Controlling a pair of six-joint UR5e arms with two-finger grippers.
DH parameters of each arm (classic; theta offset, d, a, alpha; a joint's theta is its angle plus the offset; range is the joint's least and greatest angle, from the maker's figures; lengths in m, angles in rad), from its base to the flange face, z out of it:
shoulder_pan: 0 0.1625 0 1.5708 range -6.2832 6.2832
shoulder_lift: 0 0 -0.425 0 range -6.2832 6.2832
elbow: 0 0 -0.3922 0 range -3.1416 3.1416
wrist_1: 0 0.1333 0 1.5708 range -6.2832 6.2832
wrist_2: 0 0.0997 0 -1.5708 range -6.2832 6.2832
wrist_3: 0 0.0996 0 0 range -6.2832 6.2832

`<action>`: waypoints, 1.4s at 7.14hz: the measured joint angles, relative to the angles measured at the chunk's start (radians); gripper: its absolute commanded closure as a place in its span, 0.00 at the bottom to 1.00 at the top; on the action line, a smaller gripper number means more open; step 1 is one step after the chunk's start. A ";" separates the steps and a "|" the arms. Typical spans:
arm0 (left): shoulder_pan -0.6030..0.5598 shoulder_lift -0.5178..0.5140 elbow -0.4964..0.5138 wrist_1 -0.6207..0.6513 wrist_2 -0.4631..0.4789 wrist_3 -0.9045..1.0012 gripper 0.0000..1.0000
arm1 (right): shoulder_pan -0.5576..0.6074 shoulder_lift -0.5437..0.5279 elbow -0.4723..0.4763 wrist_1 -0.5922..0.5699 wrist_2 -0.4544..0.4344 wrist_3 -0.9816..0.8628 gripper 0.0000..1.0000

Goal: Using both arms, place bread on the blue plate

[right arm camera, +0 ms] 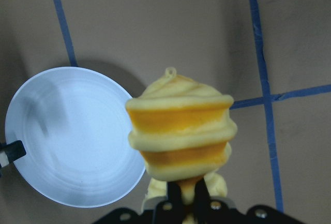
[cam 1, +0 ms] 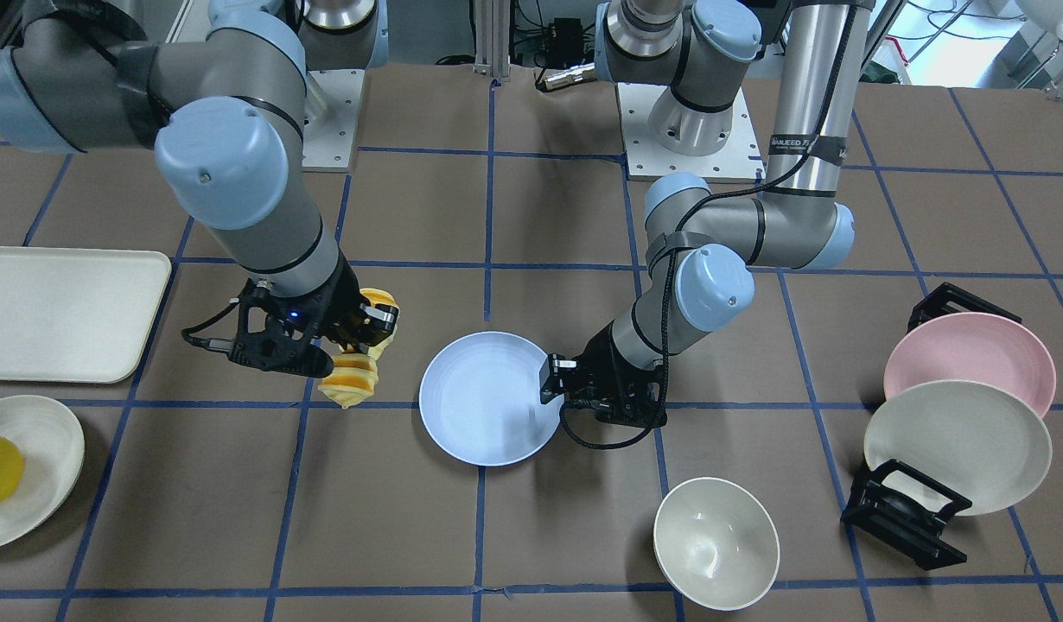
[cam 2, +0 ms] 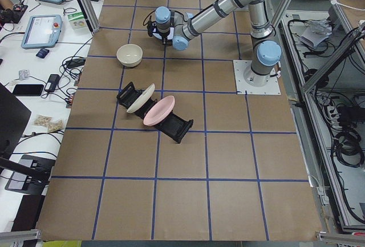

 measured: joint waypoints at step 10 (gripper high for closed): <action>0.010 0.357 0.382 -0.763 0.304 0.020 0.00 | 0.206 0.240 -0.015 -0.241 0.005 0.167 0.89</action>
